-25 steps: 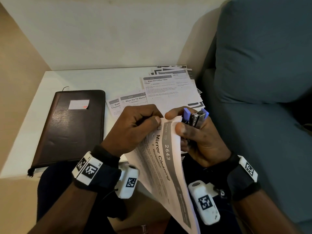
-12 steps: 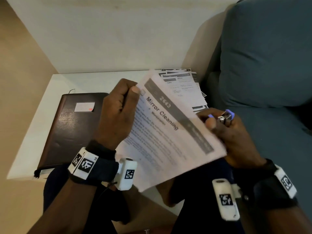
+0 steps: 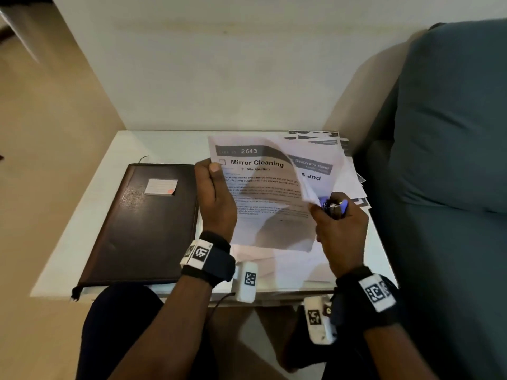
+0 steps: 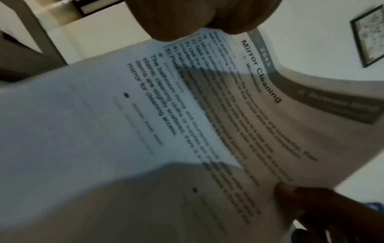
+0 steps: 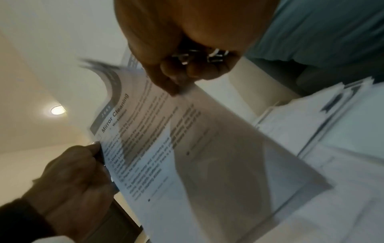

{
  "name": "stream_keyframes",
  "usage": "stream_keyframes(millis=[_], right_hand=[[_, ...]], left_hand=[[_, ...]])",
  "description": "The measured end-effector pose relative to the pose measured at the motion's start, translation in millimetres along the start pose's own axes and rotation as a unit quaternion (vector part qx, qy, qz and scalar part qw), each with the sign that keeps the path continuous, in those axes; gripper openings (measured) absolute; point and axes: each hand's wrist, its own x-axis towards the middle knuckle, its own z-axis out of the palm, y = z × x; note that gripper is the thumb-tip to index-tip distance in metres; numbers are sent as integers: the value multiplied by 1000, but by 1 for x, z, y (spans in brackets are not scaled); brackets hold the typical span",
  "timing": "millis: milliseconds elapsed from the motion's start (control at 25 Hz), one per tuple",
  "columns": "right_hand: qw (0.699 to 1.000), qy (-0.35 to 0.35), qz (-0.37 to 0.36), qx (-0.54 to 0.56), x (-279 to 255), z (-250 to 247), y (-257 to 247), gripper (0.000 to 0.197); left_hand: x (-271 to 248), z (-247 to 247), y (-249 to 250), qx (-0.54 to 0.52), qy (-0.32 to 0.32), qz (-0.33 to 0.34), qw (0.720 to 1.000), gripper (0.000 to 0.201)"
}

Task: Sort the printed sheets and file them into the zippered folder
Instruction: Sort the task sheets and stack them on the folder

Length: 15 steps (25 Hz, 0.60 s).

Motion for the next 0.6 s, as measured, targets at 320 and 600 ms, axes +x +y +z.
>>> stream_keyframes(millis=[320, 600], right_hand=[[995, 45, 70, 53, -8, 25, 58, 18], [993, 63, 58, 77, -4, 24, 42, 19]], left_hand=[[-10, 2, -71, -5, -13, -45, 999, 14], [-6, 9, -43, 29, -2, -14, 999, 10]])
